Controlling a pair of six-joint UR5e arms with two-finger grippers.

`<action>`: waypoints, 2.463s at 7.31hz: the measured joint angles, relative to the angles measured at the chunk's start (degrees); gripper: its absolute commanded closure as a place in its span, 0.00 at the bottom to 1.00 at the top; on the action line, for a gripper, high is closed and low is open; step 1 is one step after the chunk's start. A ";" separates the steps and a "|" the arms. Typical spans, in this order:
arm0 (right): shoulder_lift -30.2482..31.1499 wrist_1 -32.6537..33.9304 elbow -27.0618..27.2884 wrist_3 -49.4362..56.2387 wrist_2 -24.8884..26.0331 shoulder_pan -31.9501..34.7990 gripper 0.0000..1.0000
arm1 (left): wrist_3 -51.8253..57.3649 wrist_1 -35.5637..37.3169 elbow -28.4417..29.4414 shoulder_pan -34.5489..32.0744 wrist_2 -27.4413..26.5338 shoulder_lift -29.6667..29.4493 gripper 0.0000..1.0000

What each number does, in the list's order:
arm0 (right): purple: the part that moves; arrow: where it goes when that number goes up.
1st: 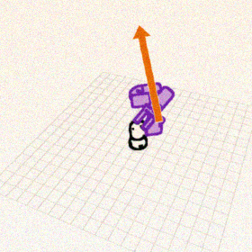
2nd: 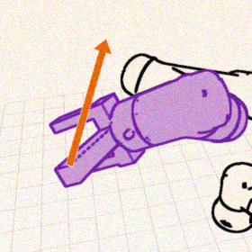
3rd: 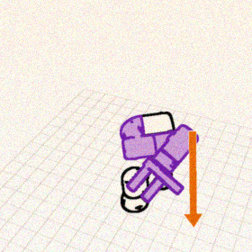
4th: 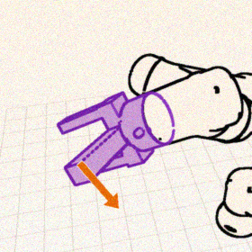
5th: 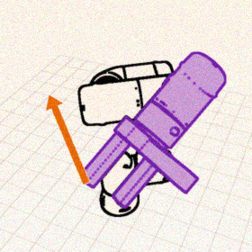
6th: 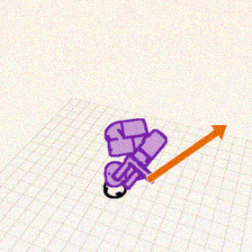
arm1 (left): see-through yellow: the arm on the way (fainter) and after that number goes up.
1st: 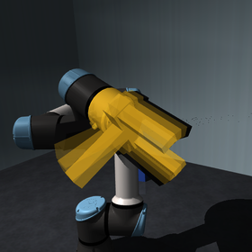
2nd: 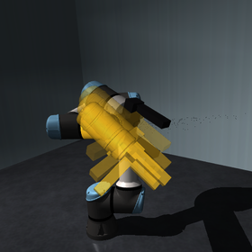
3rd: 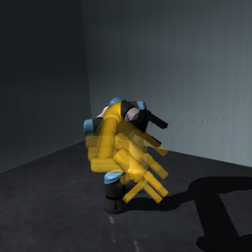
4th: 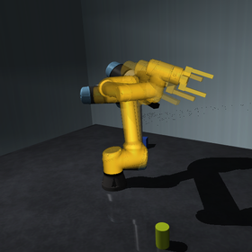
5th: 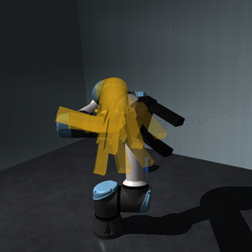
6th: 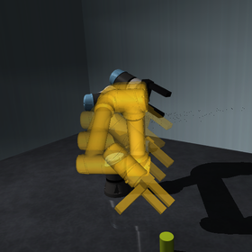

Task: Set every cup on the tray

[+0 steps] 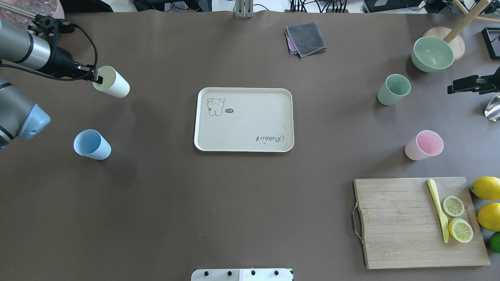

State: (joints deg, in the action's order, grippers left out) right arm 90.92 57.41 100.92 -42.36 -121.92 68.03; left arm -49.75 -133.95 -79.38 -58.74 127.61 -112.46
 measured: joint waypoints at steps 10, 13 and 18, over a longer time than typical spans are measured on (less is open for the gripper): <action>0.15 -0.02 -0.14 0.00 -0.28 -0.22 0.00 | -9.86 22.16 0.81 17.26 -16.65 -19.93 0.34; 0.15 -0.02 -0.20 0.00 -0.26 -0.33 0.00 | -9.71 22.23 -0.04 17.91 -16.78 -19.77 0.02; 0.21 -0.02 -0.20 0.00 -0.07 -0.54 0.00 | 5.12 29.77 -18.13 9.12 -8.70 -3.38 0.02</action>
State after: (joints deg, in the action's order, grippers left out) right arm 91.13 57.39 100.72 -42.36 -121.98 67.49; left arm -44.63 -104.17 -97.51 -49.62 118.91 -115.84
